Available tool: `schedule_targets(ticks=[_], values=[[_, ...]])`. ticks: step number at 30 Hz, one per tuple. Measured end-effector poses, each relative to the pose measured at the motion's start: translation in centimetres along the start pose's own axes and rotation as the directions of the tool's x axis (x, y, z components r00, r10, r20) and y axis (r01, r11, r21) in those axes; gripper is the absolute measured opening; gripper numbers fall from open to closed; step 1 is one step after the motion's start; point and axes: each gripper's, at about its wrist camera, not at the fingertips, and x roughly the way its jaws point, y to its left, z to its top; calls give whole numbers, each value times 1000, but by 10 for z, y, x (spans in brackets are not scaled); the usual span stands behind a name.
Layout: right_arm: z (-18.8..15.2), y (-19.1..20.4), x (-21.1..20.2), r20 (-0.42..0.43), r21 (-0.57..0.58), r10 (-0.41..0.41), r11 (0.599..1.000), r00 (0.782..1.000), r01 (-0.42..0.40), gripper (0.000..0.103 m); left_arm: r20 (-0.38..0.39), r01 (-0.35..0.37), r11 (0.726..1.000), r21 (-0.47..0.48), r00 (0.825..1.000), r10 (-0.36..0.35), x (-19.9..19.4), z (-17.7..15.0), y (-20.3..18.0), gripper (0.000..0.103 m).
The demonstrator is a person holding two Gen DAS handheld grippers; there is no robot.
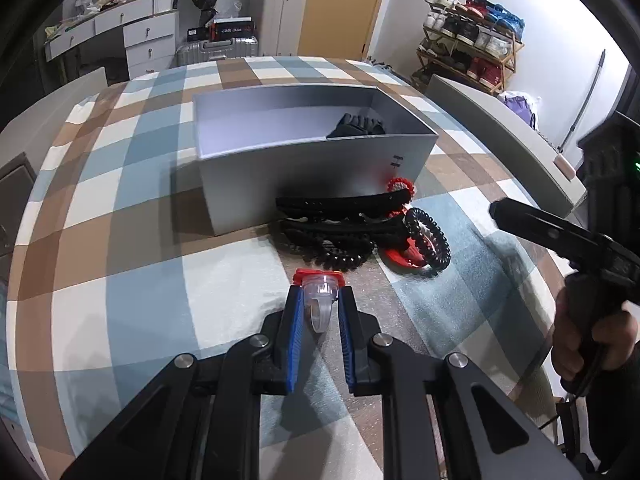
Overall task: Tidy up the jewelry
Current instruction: 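Lift the red-capped item with the left tool while the right tool grasps another red-capped item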
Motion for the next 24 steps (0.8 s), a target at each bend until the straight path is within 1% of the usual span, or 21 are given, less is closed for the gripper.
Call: schedule_targets(ticks=[2, 4, 5, 6, 8, 9, 11, 13, 19, 21, 23, 24], values=[[6, 0, 9, -21, 4, 11, 1000, 1000, -11, 97, 8, 0, 1000, -1, 1000, 0, -3, -1, 0, 12], [10, 0, 18, -41, 12, 16, 1000, 999, -15, 94, 15, -16, 1000, -13, 1000, 17, -5, -1, 2, 12], [12, 1, 23, -52, 4, -6, 1000, 999, 6, 90, 20, -22, 1000, -22, 1000, 22, -5, -1, 4, 12], [13, 2, 27, -59, -13, -34, 999, 998, 34, 87, 23, -19, 999, -30, 1000, 20, -6, -2, 6, 12], [14, 3, 33, -64, -23, -63, 998, 996, 62, 76, 25, -15, 999, -46, 1000, 16, -6, -3, 11, 12], [15, 1, 36, -70, -13, -64, 998, 995, 63, 73, 24, -12, 999, -50, 1000, 13, -6, -4, 12, 12], [16, -2, 41, -85, 6, -64, 998, 994, 65, 61, 24, -15, 998, -55, 1000, 16, -6, -5, 14, 12], [17, -3, 44, -93, 9, -80, 997, 993, 81, 56, 20, -11, 998, -61, 1000, 12, -5, -6, 16, 12], [20, 5, 49, -88, -28, -80, 997, 993, 78, 54, 18, -4, 998, -69, 1000, 5, -6, -9, 16, 12], [20, 8, 52, -93, -40, -85, 996, 992, 82, 50, 19, -1, 997, -71, 1000, 3, -6, -8, 17, 12], [21, 10, 56, -100, -49, -90, 995, 991, 86, 44, 20, 1, 998, -68, 1000, 0, -7, -9, 17, 12], [22, 11, 57, -100, -48, -89, 995, 991, 85, 44, 21, 1, 998, -66, 1000, 1, -7, -9, 17, 12]])
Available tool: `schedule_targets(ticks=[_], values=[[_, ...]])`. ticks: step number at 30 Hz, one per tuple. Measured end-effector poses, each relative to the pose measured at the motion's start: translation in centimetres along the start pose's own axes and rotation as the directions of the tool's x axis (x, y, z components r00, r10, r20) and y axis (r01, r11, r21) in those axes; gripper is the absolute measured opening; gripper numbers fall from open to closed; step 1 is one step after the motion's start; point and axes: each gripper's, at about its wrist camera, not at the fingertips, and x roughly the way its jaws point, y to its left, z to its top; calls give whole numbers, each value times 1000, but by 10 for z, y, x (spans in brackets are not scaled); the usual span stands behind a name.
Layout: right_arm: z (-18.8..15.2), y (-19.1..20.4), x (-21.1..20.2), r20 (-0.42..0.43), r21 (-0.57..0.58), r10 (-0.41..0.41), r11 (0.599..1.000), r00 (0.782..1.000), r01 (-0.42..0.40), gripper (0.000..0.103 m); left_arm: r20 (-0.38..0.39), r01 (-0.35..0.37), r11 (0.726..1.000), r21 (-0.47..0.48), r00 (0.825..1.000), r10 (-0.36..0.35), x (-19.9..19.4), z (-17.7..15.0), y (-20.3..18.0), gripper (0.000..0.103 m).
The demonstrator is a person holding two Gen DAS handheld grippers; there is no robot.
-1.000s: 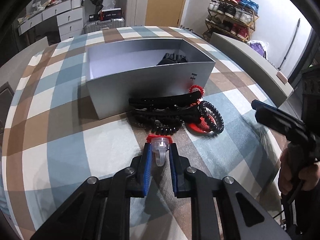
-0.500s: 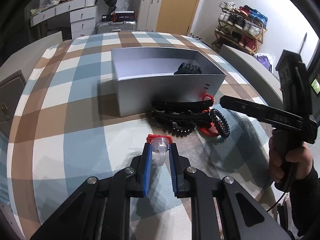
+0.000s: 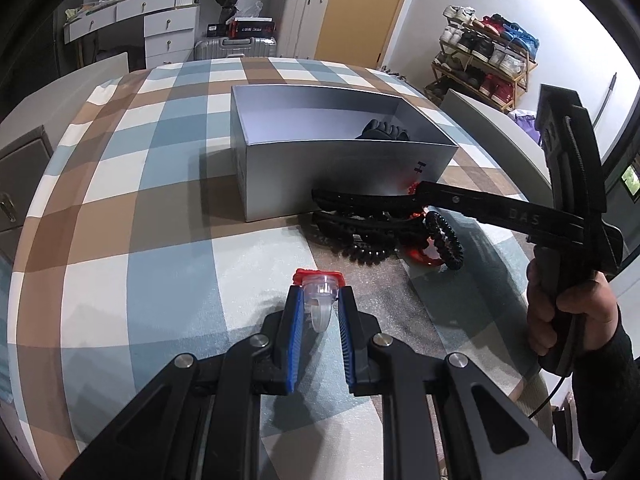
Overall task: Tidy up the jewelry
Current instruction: 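Lift the red-capped item with the left tool while the right tool grasps another red-capped item, then carry both red-capped items into the box and open both tools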
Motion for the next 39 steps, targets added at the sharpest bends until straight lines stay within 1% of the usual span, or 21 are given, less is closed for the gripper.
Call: schedule_targets(ticks=[1, 3, 4, 5, 7, 11, 15, 19, 23, 26, 29, 34, 36, 39], values=[[1, 0, 1, 1, 5, 0, 1000, 1000, 0, 43, 1, 0, 1000, 1, 1000, 0, 0, 0, 0, 12], [1, 0, 3, -3, 16, 5, 1000, 1000, -5, 37, 4, 3, 1000, -3, 1000, -3, -1, -1, 1, 12], [1, 0, 5, -7, 19, 9, 1000, 1000, -9, 31, 3, 5, 1000, -3, 1000, -5, -1, -1, 1, 12], [1, 0, 6, -12, 19, 5, 1000, 1000, -5, 29, 4, 5, 1000, -3, 1000, -5, -1, -1, 1, 12], [1, 0, 6, -8, 15, 4, 1000, 1000, -4, 29, 5, 4, 1000, -2, 1000, -4, -1, -1, 1, 12], [-2, -1, 1, 16, 21, 30, 999, 999, -30, 28, 9, -1, 1000, 1, 1000, 1, -3, -1, -1, 12], [-5, -1, -13, 61, 8, 27, 1000, 998, -28, 28, 17, -5, 1000, -1, 1000, 5, -5, 0, -1, 12], [-11, -2, -22, 75, 4, 25, 1000, 997, -25, 28, 27, -3, 1000, -1, 1000, 3, -9, 1, -3, 12], [-14, -7, -31, 84, 46, 36, 998, 996, -40, 28, 45, -8, 1000, 4, 999, 8, -14, 5, -5, 12], [-10, -4, -41, 113, 38, 46, 998, 993, -50, 28, 67, -7, 1000, -1, 998, 7, -19, 11, -5, 12], [-5, 4, -53, 152, 6, 68, 998, 986, -69, 28, 91, -6, 1000, -2, 996, 6, -23, 20, -5, 12], [9, 22, -70, 236, -71, 136, 990, 962, -123, 28, 135, -8, 1000, -2, 991, 9, -27, 40, -4, 12], [17, 31, -72, 253, -112, 171, 983, 952, -147, 28, 151, -8, 1000, 2, 989, 8, -27, 49, -3, 12], [29, 42, -70, 256, -159, 203, 973, 945, -166, 28, 168, -6, 1000, 8, 986, 4, -26, 61, -2, 12]])
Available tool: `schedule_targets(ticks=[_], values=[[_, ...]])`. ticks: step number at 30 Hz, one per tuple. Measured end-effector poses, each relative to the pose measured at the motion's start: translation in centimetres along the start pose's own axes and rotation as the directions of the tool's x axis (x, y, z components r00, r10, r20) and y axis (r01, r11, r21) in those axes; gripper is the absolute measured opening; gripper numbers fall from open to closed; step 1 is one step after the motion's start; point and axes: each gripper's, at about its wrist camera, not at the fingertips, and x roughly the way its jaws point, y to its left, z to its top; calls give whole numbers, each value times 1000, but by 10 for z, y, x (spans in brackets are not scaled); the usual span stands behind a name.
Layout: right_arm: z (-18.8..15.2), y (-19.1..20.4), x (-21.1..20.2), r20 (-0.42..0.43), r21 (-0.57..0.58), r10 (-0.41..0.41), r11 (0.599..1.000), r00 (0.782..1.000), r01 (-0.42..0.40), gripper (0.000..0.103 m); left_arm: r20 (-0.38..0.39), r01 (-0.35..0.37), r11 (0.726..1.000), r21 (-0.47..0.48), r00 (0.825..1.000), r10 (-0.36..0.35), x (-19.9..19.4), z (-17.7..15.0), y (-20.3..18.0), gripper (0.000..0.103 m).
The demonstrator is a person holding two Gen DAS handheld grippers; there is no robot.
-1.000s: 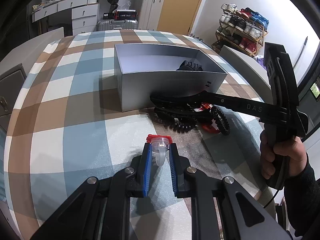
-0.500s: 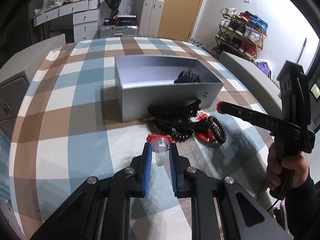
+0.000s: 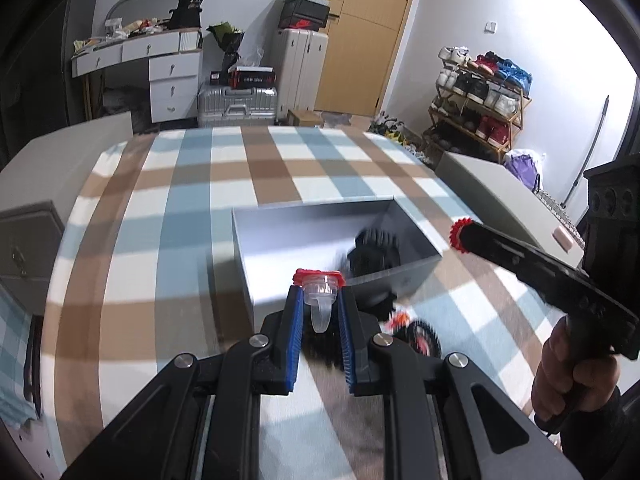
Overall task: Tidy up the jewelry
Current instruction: 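Carry both red-capped items into the box and open both tools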
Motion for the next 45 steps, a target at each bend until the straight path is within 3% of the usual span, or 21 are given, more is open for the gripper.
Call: schedule_targets(ticks=[10, 18, 28, 39, 41, 43, 45], values=[[26, -8, 42, -30, -47, 23, 999, 999, -24, 29, -13, 29, 1000, -8, 999, -29, 31, 29, 4, 12], [30, -19, 76, -94, -93, -26, 996, 995, 17, 29, -76, 72, 997, 0, 995, -71, 60, 38, -1, 12], [23, -37, 95, -154, -71, -55, 996, 986, 45, 29, -131, 93, 996, -9, 987, -94, 79, 39, -3, 12], [22, -41, 98, -156, -54, -53, 998, 986, 45, 31, -158, 111, 994, -19, 981, -113, 88, 39, -1, 13], [23, -42, 96, -146, -40, -51, 998, 988, 46, 37, -159, 115, 993, -22, 980, -117, 89, 39, 0, 13], [23, -44, 92, -137, -31, -49, 998, 989, 46, 40, -160, 108, 994, -18, 981, -110, 89, 40, 0, 18], [24, -44, 87, -124, -21, -46, 999, 991, 44, 47, -151, 105, 994, -14, 983, -106, 87, 39, -1, 31]])
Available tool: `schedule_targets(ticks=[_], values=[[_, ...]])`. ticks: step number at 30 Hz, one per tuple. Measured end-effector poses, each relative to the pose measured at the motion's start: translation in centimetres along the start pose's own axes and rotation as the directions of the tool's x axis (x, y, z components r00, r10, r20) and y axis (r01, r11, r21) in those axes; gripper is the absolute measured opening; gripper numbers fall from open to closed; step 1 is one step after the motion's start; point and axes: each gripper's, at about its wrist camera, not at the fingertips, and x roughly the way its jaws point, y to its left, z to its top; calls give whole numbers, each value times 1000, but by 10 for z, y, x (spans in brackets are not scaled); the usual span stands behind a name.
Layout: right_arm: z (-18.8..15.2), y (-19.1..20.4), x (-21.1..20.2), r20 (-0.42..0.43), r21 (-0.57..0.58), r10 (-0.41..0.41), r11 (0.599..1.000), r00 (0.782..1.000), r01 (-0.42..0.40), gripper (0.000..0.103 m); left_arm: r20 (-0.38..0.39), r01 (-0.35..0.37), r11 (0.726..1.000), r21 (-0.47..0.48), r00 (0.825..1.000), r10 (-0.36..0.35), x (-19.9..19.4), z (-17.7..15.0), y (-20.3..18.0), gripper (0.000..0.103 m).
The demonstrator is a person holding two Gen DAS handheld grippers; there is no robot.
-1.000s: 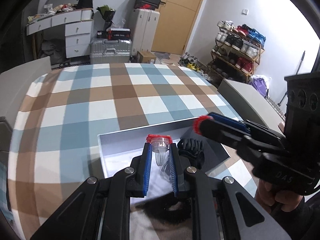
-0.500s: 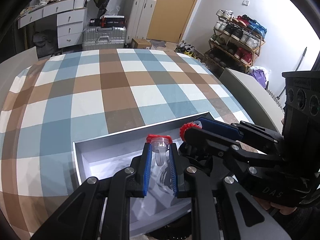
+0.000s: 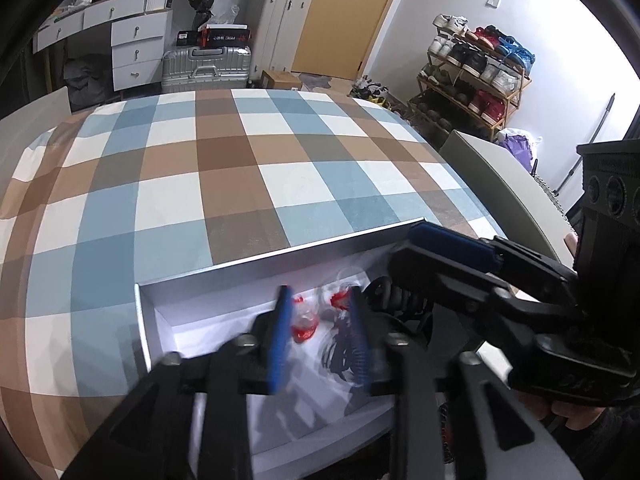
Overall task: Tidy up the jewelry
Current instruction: 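Carry both red-capped items into the box and open both tools, then move the right tool back over the black bead bracelet and red badge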
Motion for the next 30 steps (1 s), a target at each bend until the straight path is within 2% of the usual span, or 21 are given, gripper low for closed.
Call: schedule_targets(ticks=[8, 11, 15, 18, 20, 23, 30], values=[[-3, 1, -28, 68, 14, -15, 1000, 998, 14, 63, 16, -25, 1000, 6, 1000, 25, -10, -4, -4, 38], [-6, 0, -37, 75, 23, -21, 1000, 997, 20, 65, 25, -39, 999, 2, 999, 39, -16, -6, -5, 39], [-10, 1, -48, 87, 33, -33, 999, 996, 30, 70, 45, -53, 999, -1, 998, 53, -26, -9, -8, 48], [-13, 5, -59, 104, 33, -38, 999, 994, 35, 77, 60, -57, 998, -4, 997, 57, -33, -11, -11, 50], [-15, 8, -65, 113, 41, -32, 999, 993, 27, 84, 72, -65, 998, -7, 995, 66, -37, -13, -13, 51], [-18, 7, -75, 130, 78, -4, 997, 992, -6, 86, 90, -73, 997, -11, 993, 74, -43, -15, -17, 52], [-31, 14, -93, 144, 80, -17, 997, 990, 5, 91, 125, -105, 994, -7, 987, 105, -56, -28, -28, 71]])
